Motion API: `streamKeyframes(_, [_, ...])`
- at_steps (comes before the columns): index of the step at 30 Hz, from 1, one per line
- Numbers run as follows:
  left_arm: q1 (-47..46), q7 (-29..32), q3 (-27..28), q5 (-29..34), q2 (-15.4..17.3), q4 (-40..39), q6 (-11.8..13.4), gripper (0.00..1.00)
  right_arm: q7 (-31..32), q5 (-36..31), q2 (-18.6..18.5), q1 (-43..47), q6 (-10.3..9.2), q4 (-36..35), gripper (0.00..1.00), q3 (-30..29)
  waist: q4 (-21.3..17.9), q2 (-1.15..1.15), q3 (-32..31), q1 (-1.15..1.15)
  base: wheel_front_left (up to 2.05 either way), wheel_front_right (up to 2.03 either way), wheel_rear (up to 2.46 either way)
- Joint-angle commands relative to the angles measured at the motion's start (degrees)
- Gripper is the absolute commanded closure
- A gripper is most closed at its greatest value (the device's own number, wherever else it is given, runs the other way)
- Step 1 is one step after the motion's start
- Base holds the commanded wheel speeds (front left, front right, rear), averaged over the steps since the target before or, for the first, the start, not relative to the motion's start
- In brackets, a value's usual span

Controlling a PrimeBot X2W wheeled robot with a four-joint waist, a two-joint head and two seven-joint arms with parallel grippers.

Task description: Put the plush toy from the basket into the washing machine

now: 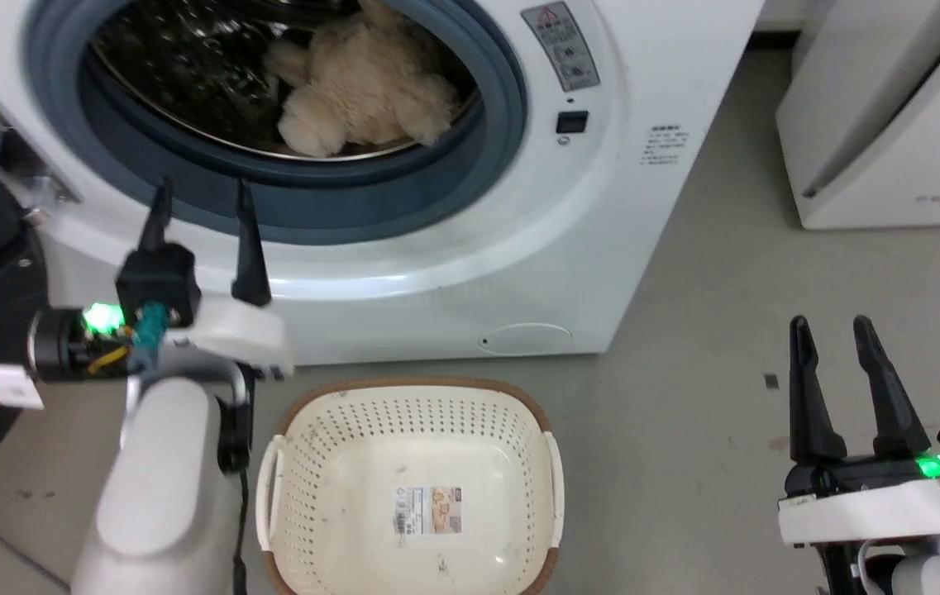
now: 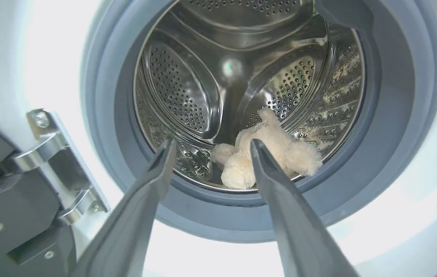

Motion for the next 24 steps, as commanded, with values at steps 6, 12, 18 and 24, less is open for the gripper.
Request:
streamKeyframes(6, [8.94,0.10,-0.29,1.32,-1.75,-7.43,1.16,0.00,-0.25,-1.64,-0.03,2.81,0.03,0.25,0.00,-0.23,2.94,0.00,-4.21,0.01,0.00,0.00,0.00])
streamKeyframes(12, [16.55,0.10,-0.68,1.67,-2.80,-11.18,2.07,0.00,-0.25,-2.15,-0.03,5.01,0.03,0.66,0.00,-0.59,3.61,0.00,-7.13,0.01,0.00,0.00,0.00])
streamKeyframes(18, [23.67,0.10,-1.28,1.41,-3.41,-13.39,0.88,0.00,-0.25,-2.38,-0.03,7.59,0.03,1.26,0.00,-0.49,3.32,0.00,-10.50,0.01,0.00,0.00,0.00])
streamKeyframes(24, [28.50,0.10,-1.89,1.71,-3.78,-14.76,0.03,0.00,-0.25,-2.70,-0.03,9.60,0.03,1.56,0.00,-0.64,3.20,0.00,-12.45,0.01,0.00,0.00,0.00])
